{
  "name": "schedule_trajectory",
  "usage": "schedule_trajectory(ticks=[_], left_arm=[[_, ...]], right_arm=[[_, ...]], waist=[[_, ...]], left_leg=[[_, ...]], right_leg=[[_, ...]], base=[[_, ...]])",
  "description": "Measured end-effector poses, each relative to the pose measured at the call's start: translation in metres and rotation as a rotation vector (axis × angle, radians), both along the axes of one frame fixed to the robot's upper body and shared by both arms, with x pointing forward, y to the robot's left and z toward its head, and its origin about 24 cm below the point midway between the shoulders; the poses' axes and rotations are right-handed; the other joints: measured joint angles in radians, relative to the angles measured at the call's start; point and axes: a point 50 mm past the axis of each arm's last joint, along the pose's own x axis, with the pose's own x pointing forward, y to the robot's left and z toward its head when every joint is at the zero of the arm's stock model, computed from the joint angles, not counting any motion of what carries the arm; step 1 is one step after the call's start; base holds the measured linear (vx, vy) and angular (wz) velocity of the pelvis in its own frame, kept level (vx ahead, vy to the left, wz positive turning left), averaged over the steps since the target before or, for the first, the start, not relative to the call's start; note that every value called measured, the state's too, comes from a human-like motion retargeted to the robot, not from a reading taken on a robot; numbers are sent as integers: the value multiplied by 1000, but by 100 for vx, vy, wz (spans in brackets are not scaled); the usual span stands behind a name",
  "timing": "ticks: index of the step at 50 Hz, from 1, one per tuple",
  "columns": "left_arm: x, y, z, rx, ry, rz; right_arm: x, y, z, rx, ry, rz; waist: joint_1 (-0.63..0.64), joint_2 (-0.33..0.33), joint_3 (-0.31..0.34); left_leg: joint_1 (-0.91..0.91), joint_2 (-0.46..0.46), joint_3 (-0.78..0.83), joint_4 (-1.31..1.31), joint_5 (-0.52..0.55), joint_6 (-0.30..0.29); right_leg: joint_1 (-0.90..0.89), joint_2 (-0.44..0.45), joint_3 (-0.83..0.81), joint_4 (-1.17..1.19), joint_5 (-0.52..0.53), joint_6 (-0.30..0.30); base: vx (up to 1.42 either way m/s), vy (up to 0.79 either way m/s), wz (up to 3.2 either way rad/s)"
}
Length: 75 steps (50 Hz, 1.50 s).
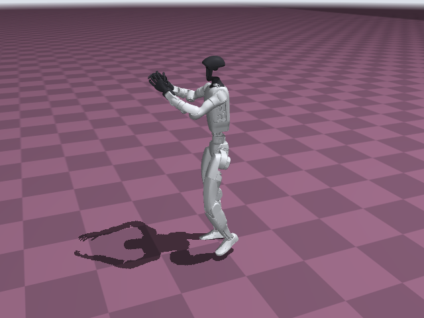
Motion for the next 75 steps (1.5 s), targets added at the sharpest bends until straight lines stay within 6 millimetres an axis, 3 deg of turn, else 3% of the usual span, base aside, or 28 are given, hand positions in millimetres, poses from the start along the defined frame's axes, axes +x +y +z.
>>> schedule_trajectory(ticks=[3, 6, 8, 11, 14, 18, 22, 26, 30, 34, 38, 52, 75], left_arm=[[-26, -16, 48, 37, -185, -25], [-54, -28, 80, 125, -388, -29], [-70, -33, 93, 197, -520, -10], [-89, -40, 105, 276, -672, 25], [-99, -40, 113, 322, -786, 98], [-102, -31, 116, 350, -871, 202], [-95, -21, 110, 374, -889, 290], [-88, -17, 105, 369, -857, 309], [-87, -17, 103, 323, -811, 255], [-95, -21, 107, 289, -829, 209], [-105, -25, 111, 298, -900, 214], [-125, -36, 115, 362, -1053, 226], [-127, -36, 121, 382, -1101, 272]], right_arm=[[-25, 12, 53, -14, -220, 27], [-51, 25, 87, -79, -394, 77], [-66, 33, 102, -127, -474, 111], [-81, 41, 115, -184, -550, 130], [-89, 49, 123, -222, -602, 143], [-92, 54, 124, -246, -624, 173], [-92, 53, 118, -250, -612, 203], [-92, 50, 115, -243, -609, 205], [-93, 48, 116, -246, -614, 187], [-95, 48, 119, -261, -629, 171], [-97, 50, 121, -288, -640, 165], [-108, 48, 126, -329, -676, 156], [-112, 51, 134, -347, -723, 146]], waist=[[10, -17, 10], [6, 25, 22], [-7, 52, 19], [-38, 66, -20], [-39, 57, -25], [-46, 64, -17], [-72, 75, -34], [-92, 79, -55], [-116, 65, -58], [-122, 23, -53], [-111, 12, -58], [-79, 50, -100], [-81, 47, -105]], left_leg=[[57, -62, 43, -422, 134, -72], [129, -69, 37, -816, 247, -178], [108, -49, 14, -888, 236, -231], [52, -52, -20, -888, 237, -238], [127, -58, 22, -888, 293, -238], [245, -58, 67, -888, 291, -224], [289, -54, 81, -853, 226, -214], [292, -57, 94, -807, 175, -211], [316, -83, 89, -791, 133, -201], [359, -136, 88, -796, 101, -200], [388, -159, 89, -797, 78, -193], [403, -94, 94, -796, 56, -213], [404, -86, 123, -802, 46, -219]], right_leg=[[24, 5, 34, 2, -25, 0], [83, 54, 65, -1, -64, 0], [119, 72, 82, -6, -85, 0], [131, 58, 96, 4, -109, 0], [166, 18, 143, 62, -137, 0], [159, -3, 180, 233, -96, -47], [15, -22, 149, 543, -8, -101], [-125, -72, 46, 728, -45, -138], [-139, -67, -21, 565, -98, -100], [-71, -47, -34, 220, -47, -8], [-7, -48, -32, 73, -3, 0], [40, 27, -67, 17, -3, 0], [43, 44, -47, -19, -12, 0]], base=[[43, -3, -75], [49, 15, -69], [48, 31, -43], [49, 35, -24], [62, 31, -88], [52, 29, -68], [38, 27, -29], [31, 20, -15], [28, 12, 10], [27, 2, 5], [24, 2, -3], [14, -7, 0], [2, 0, 0]])
